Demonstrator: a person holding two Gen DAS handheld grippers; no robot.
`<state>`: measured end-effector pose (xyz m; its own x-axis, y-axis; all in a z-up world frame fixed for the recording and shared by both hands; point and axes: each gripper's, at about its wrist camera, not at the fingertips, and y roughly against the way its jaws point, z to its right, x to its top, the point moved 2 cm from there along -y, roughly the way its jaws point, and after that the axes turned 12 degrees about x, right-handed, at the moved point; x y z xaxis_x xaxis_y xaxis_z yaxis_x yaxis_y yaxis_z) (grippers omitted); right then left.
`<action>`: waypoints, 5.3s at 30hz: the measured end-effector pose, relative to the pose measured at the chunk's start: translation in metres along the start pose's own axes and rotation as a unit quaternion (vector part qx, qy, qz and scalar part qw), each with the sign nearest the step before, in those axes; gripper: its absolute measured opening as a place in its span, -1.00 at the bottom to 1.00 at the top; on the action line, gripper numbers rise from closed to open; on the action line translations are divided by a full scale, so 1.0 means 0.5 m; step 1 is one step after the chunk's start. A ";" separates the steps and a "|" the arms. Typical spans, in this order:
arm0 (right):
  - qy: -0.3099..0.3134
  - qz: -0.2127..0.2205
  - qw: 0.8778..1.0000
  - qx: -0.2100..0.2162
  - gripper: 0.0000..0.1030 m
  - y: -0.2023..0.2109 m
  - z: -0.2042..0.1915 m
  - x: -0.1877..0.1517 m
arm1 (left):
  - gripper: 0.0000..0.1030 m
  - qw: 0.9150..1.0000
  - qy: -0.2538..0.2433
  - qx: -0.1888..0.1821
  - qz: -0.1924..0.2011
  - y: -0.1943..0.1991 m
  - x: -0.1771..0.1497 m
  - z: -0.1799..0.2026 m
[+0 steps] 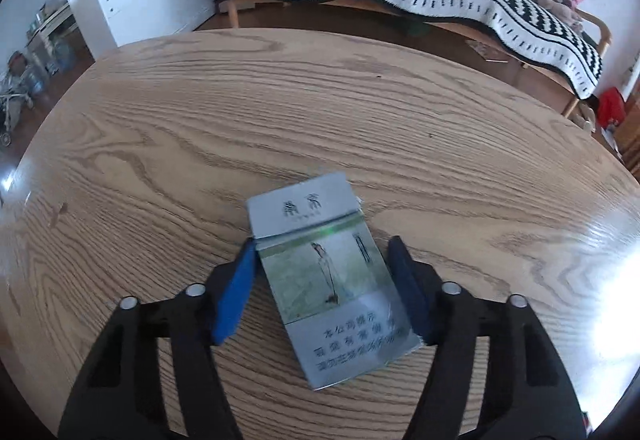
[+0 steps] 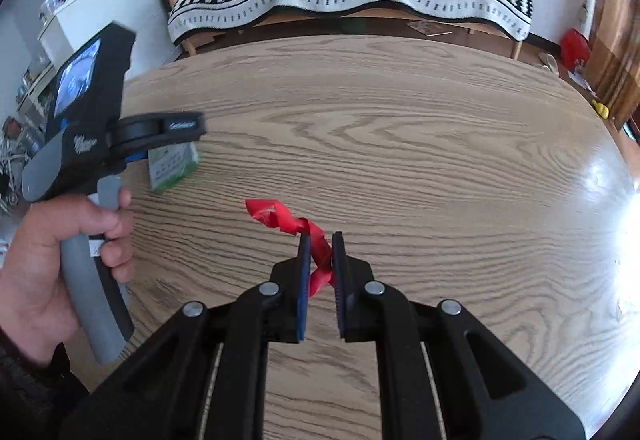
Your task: Collect trash
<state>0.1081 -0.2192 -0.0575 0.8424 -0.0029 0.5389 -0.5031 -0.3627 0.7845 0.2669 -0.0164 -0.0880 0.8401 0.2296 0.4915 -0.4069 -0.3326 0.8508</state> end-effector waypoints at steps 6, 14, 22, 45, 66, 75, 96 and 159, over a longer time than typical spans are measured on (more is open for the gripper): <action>-0.034 0.022 0.999 -0.013 -0.79 0.069 0.060 -0.021 | 0.13 0.999 -0.032 -0.027 0.013 0.034 -0.023 0.023; -0.131 0.074 0.986 -0.068 -0.78 0.238 0.250 -0.118 | 0.13 0.982 -0.128 -0.127 0.063 0.194 -0.125 0.151; -0.279 0.142 0.939 -0.144 -0.78 0.479 0.483 -0.329 | 0.13 0.898 -0.302 -0.296 0.121 0.437 -0.373 0.353; -0.461 0.179 0.844 -0.207 -0.78 0.660 0.673 -0.708 | 0.13 0.719 -0.521 -0.455 0.067 0.617 -0.894 0.623; -0.466 0.165 0.849 -0.187 -0.78 0.652 0.693 -0.707 | 0.54 0.721 -0.497 -0.478 0.070 0.626 -0.840 0.626; -0.471 0.147 0.851 -0.177 -0.62 0.632 0.691 -0.690 | 0.69 0.737 -0.477 -0.469 0.096 0.628 -0.770 0.578; -0.242 0.132 0.953 -0.121 0.43 0.437 0.376 -0.263 | 0.86 0.907 -0.281 -0.277 0.151 0.439 -0.325 0.159; -0.047 0.061 0.996 -0.036 0.63 0.159 -0.097 -0.008 | 0.86 0.980 -0.111 -0.102 0.130 0.243 -0.149 -0.285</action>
<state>0.0552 -0.2026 0.0176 0.7867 -0.1321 0.6031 -0.6127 -0.2872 0.7363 0.1036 0.0566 0.0051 0.7469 -0.0500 0.6630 -0.6614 -0.1584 0.7331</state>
